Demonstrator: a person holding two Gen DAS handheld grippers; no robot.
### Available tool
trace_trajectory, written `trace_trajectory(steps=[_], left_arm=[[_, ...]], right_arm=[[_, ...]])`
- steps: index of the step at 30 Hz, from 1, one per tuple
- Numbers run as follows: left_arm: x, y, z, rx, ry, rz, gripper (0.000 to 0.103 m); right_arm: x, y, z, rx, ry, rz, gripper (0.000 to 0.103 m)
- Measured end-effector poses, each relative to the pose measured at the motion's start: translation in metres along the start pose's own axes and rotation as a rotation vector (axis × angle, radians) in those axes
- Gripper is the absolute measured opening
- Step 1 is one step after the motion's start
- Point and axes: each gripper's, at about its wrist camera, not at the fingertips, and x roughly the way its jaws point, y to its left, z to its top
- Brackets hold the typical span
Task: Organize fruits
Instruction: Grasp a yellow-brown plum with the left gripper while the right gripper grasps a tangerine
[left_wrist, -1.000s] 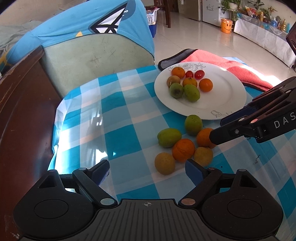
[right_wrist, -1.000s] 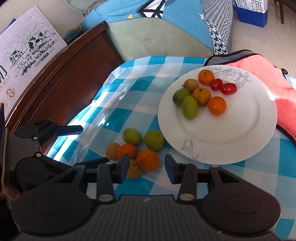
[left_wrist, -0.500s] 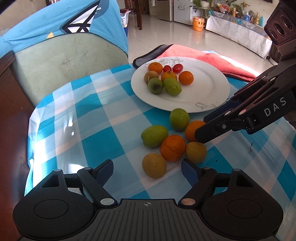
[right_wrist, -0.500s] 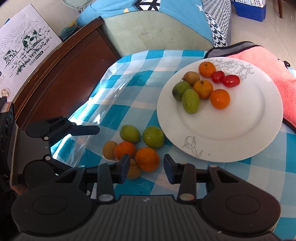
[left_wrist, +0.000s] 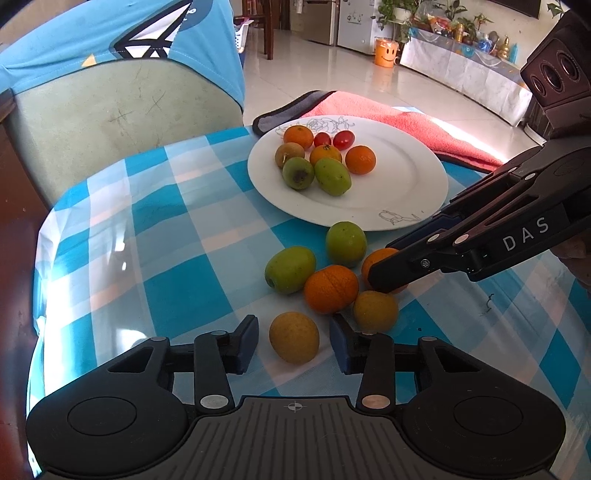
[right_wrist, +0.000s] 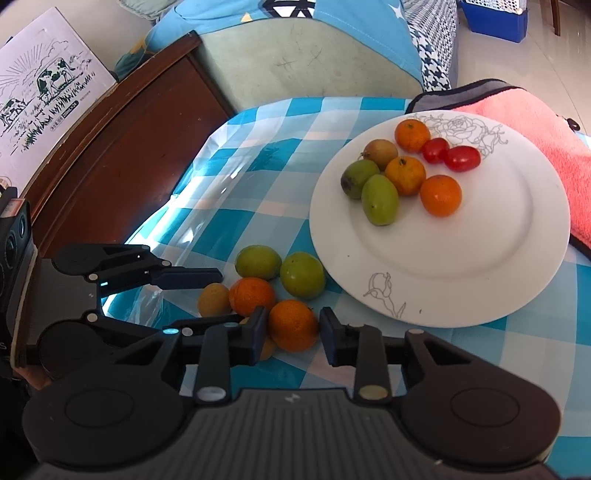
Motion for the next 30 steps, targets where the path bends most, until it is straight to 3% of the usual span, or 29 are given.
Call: trace_trajectory(steps=[3,15,30], left_arm=[[-0.001,0.000,0.001,-0.014,0.005,-0.003,0.025],[-0.021,-0.011,0.003,-0.012,-0.036,0.012,0.025],[-0.038,-0.027,0.006,-0.031,-0.092,0.006,0.025]], right_arm=[[-0.001,0.001,0.000,-0.007,0.001,-0.005,0.031],[-0.012,0.010,0.001,-0.073,-0.021,-0.032,0.031],[-0.021,0.007,0.000,-0.069,-0.013,-0.028,0.031]])
